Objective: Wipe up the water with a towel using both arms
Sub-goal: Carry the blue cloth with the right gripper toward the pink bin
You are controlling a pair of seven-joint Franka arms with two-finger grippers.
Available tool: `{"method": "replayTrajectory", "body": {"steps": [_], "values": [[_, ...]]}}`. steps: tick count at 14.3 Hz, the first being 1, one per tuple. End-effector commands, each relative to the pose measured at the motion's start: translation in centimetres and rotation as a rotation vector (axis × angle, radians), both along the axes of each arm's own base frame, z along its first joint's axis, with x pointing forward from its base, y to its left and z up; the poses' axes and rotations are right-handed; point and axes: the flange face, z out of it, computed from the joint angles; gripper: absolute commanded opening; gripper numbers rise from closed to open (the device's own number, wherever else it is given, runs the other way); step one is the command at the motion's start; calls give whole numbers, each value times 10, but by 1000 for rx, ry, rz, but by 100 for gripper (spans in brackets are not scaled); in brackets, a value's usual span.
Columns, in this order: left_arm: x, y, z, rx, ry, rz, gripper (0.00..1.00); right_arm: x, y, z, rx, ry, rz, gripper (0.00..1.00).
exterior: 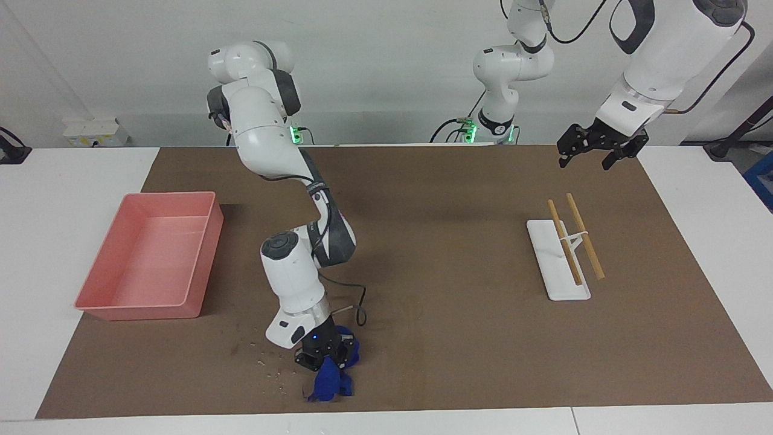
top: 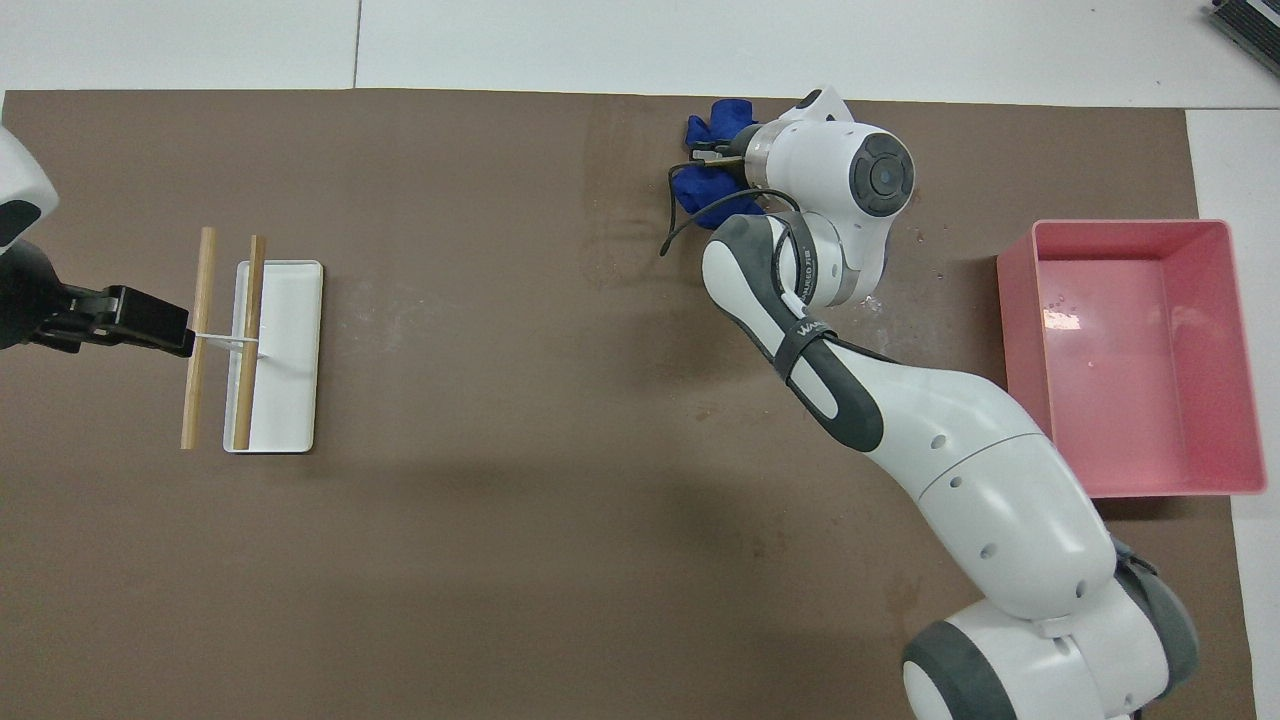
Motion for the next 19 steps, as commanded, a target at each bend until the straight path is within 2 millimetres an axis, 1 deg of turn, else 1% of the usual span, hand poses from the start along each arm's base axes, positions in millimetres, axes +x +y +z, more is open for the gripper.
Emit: {"method": "replayTrajectory", "body": {"steps": [1,3,4,6,7,8,9,10,11,12,14,15,16,17,18,19], "values": [[-10,4,1,20,1,-1,100,1,-46,-20,-130,86,57,0],[-10,5,1,21,1,-1,100,-8,-50,-11,-150,146,63,0],[-10,4,1,20,1,-1,100,-13,-55,-17,-166,184,79,0],[-10,4,1,20,1,-1,100,-26,-83,-22,-212,218,159,0],[-10,4,1,20,1,-1,100,-35,-92,-28,-221,242,176,0],[-10,4,1,20,1,-1,100,-44,-99,-34,-214,269,164,0],[-10,5,1,20,1,1,100,-53,-99,-40,-209,295,164,0],[-10,4,1,20,1,-1,100,-65,-94,-44,-212,324,174,0],[-10,4,1,20,1,-1,100,-79,-96,-47,-217,354,179,0],[-10,5,2,21,0,-1,100,-91,-102,-48,-219,388,177,0],[-10,4,1,20,1,-1,100,-124,-105,-52,-217,450,162,0],[-10,4,1,20,1,-1,100,-137,-101,-54,-208,476,128,0],[-10,4,1,20,1,-1,100,-148,-92,-56,-203,495,98,0],[-10,4,1,20,1,-1,100,-158,-65,-58,-185,508,75,0],[-10,4,1,20,1,-1,100,-163,-42,-57,-166,516,17,0],[-10,4,1,20,1,-1,100,-170,-15,-55,-147,514,-29,0]]}}
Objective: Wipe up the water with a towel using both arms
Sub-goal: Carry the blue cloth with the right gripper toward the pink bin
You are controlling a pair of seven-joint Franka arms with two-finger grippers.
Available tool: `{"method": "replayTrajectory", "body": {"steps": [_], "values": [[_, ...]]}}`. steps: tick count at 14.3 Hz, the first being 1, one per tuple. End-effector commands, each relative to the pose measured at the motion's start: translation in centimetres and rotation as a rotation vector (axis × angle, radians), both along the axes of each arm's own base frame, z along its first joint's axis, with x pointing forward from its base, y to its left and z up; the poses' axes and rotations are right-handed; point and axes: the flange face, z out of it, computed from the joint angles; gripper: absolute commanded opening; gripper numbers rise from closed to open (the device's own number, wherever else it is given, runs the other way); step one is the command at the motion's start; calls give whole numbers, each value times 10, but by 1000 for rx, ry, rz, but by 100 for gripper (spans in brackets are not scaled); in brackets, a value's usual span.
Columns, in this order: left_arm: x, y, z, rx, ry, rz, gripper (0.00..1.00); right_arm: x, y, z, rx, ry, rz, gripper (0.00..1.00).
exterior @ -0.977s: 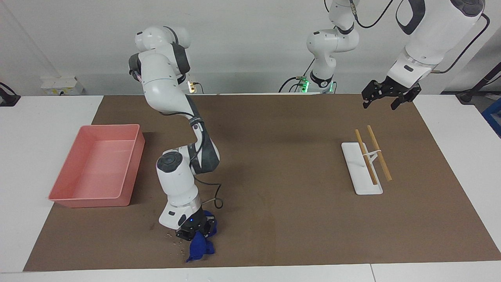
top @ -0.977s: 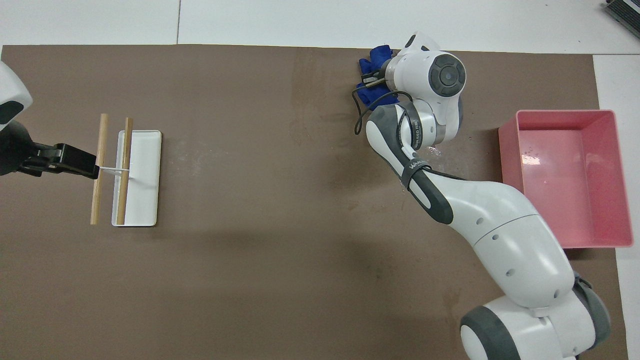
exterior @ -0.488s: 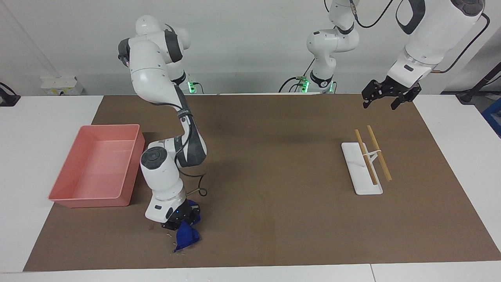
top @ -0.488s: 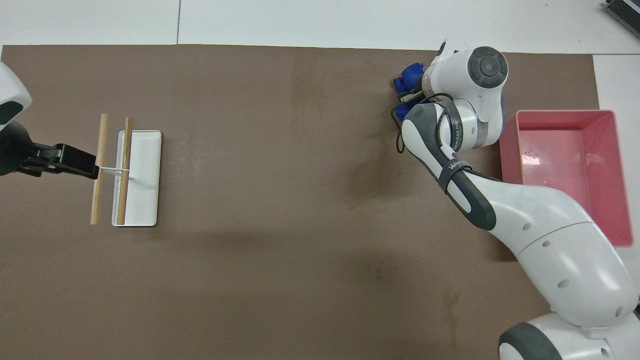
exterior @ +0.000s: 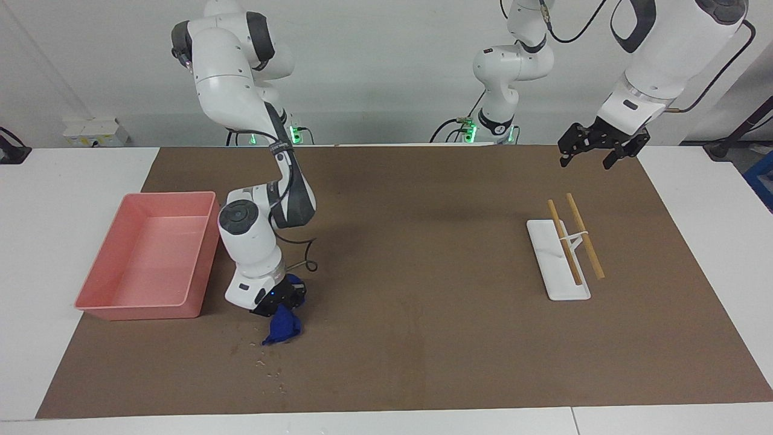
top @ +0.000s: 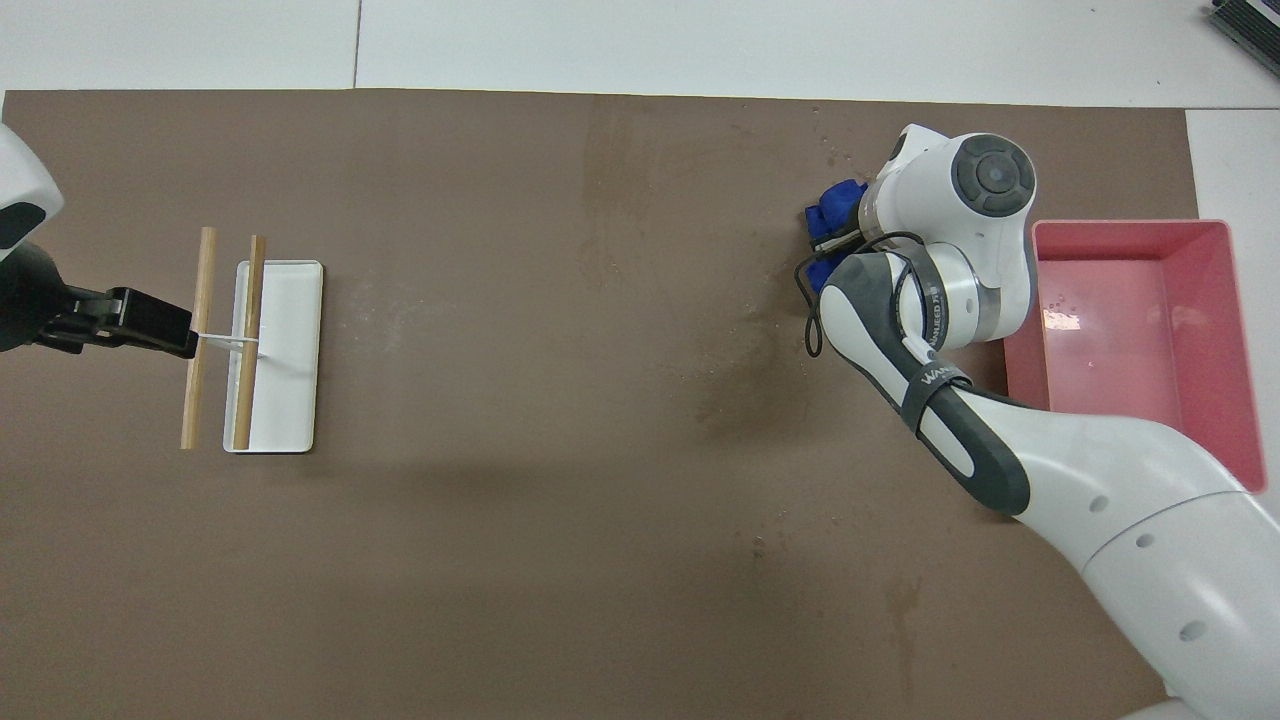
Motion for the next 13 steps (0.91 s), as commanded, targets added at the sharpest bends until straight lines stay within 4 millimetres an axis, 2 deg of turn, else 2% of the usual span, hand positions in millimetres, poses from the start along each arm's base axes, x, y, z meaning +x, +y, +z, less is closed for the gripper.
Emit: {"method": "replayTrajectory", "body": {"steps": [1,3,6,8,11,13], "values": [[-10,4,0,20,3,-1,100,-67,84,-67,1,174,-112,0],[-10,4,0,21,3,-1,100,-67,113,-59,28,136,-169,0],[-10,4,0,20,3,-1,100,-53,123,-48,147,56,-225,0],[-10,4,0,21,3,-1,100,-36,111,-46,169,6,-216,0],[-10,4,0,20,3,-1,100,5,72,-26,162,-68,-119,0],[-10,4,0,20,3,-1,100,21,48,-14,83,-41,24,0]]}}
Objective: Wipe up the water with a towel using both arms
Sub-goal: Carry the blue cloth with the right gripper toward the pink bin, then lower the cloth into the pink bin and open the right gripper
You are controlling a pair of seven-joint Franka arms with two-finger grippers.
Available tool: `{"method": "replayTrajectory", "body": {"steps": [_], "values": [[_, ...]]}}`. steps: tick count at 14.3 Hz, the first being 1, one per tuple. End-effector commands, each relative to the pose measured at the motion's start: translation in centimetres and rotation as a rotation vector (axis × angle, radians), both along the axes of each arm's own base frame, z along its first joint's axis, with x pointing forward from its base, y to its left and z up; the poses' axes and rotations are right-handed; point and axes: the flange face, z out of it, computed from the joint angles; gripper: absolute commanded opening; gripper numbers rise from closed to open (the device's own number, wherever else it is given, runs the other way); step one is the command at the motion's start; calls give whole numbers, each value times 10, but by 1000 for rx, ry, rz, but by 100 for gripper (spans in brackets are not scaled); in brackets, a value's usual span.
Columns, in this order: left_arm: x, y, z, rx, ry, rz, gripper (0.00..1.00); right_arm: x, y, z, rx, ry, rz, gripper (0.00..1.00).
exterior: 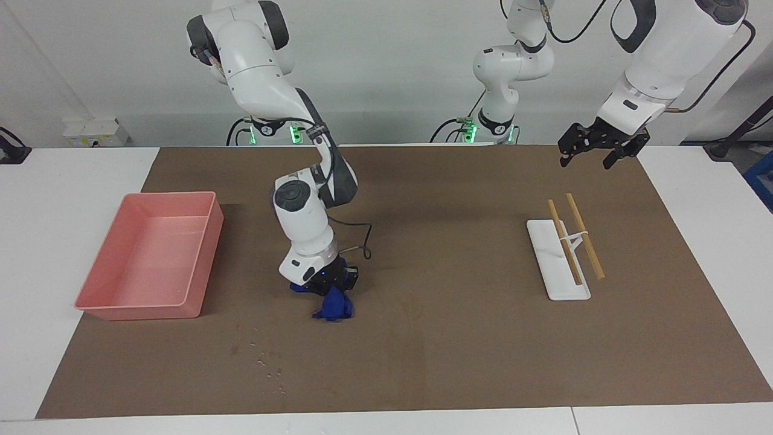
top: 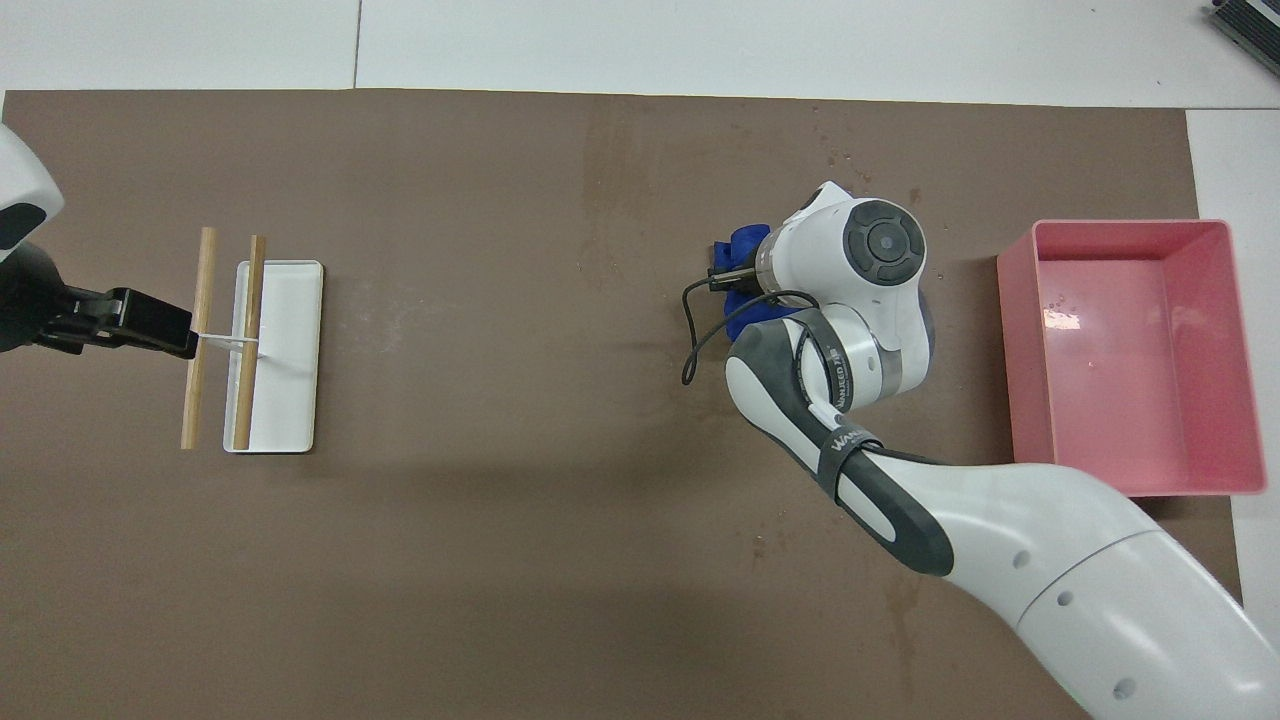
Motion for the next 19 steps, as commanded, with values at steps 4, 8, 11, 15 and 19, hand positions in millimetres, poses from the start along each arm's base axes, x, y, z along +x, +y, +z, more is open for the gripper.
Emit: {"method": "replayTrajectory", "body": {"steps": [4,8,11,15,19], "values": [[-10,4,0,20,3,-1,100,27,-58,66,-124,140,132,0],[-9,5,0,20,3,0,100,-13,-109,175,-168,250,212,0],[-10,4,0,20,3,-1,100,-39,-168,231,-181,285,302,0],[-10,4,0,20,3,-1,100,-71,-284,240,-179,336,395,0],[-10,4,0,20,3,-1,100,-98,-344,199,-244,230,454,0]]}}
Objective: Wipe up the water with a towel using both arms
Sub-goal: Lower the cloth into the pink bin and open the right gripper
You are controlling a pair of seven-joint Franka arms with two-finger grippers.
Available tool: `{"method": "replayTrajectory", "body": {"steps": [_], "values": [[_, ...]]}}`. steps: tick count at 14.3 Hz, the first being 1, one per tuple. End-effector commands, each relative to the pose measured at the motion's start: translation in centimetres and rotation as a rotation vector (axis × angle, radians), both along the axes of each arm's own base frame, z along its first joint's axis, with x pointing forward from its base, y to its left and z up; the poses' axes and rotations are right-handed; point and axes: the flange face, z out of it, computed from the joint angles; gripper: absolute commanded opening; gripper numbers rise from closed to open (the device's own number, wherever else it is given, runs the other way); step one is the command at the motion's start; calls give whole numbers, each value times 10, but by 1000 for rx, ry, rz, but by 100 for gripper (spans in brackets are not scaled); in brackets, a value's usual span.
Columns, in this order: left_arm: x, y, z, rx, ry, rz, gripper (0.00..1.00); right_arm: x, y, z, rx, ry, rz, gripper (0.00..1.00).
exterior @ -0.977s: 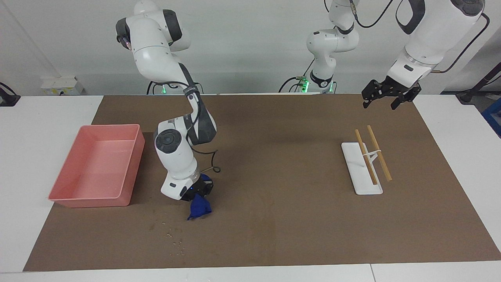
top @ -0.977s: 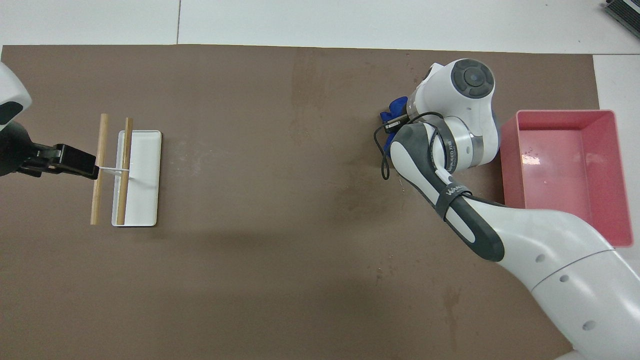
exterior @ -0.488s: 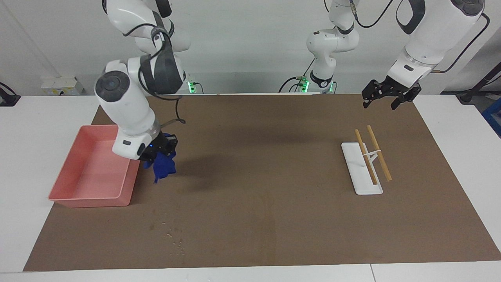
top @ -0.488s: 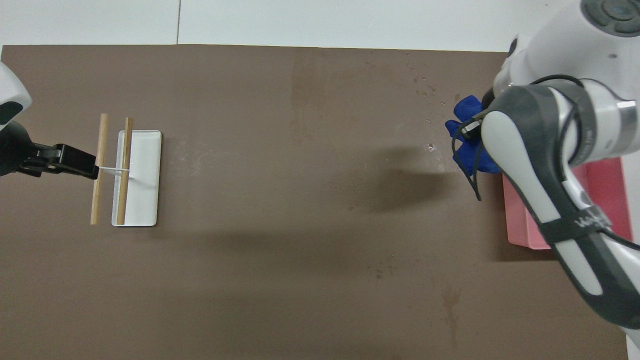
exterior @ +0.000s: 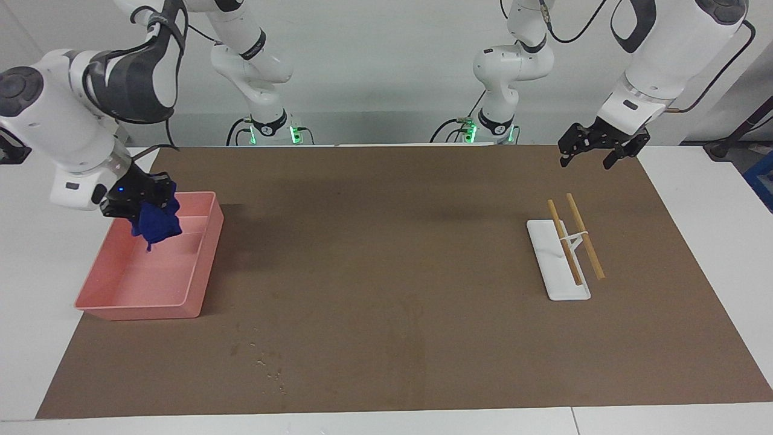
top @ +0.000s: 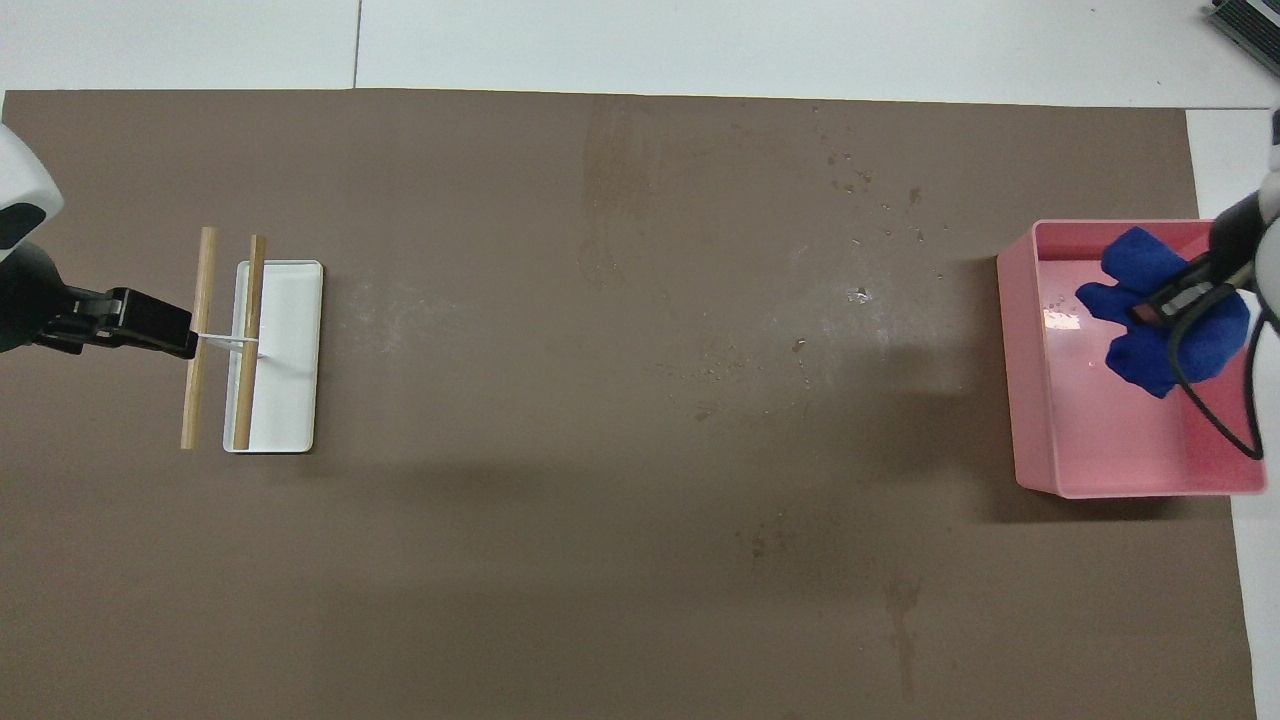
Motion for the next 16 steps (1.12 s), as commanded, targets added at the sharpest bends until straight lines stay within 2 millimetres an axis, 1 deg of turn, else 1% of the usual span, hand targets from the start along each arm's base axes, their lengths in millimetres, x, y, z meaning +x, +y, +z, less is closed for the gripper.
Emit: {"method": "replayTrajectory", "body": {"steps": [1,2,3,4,5,6,8,9,11,12,13,14,15,16], "values": [[-9,4,0,20,3,-1,100,-32,5,-41,-46,-75,47,0],[-9,4,0,20,3,-1,100,-35,5,-51,-51,-96,43,0],[-9,4,0,20,3,-1,100,-32,11,-52,-52,-109,51,0],[-9,4,0,20,3,-1,100,-31,14,-51,-54,-114,38,20],[-9,4,0,20,3,-1,100,-31,12,-51,-55,-116,18,99],[-9,4,0,20,3,-1,100,-31,6,-49,-54,-118,9,100],[-9,4,0,20,3,-1,100,-34,5,-41,-54,-111,5,100],[-9,4,0,20,3,-1,100,-39,5,-29,-56,-114,2,100],[-9,4,0,20,3,-1,100,-45,10,14,-51,-118,-9,100],[-9,4,0,21,3,-1,100,-49,16,44,-49,-113,-15,100],[-9,4,0,20,3,-1,100,-55,27,74,-42,-108,-46,100],[-9,4,0,21,3,-1,100,-61,40,103,-44,-117,-112,100],[-9,4,0,20,3,-1,100,-66,57,126,-50,-126,-149,100],[-9,4,0,21,3,-1,100,-72,65,144,-50,-143,-160,100]]}}
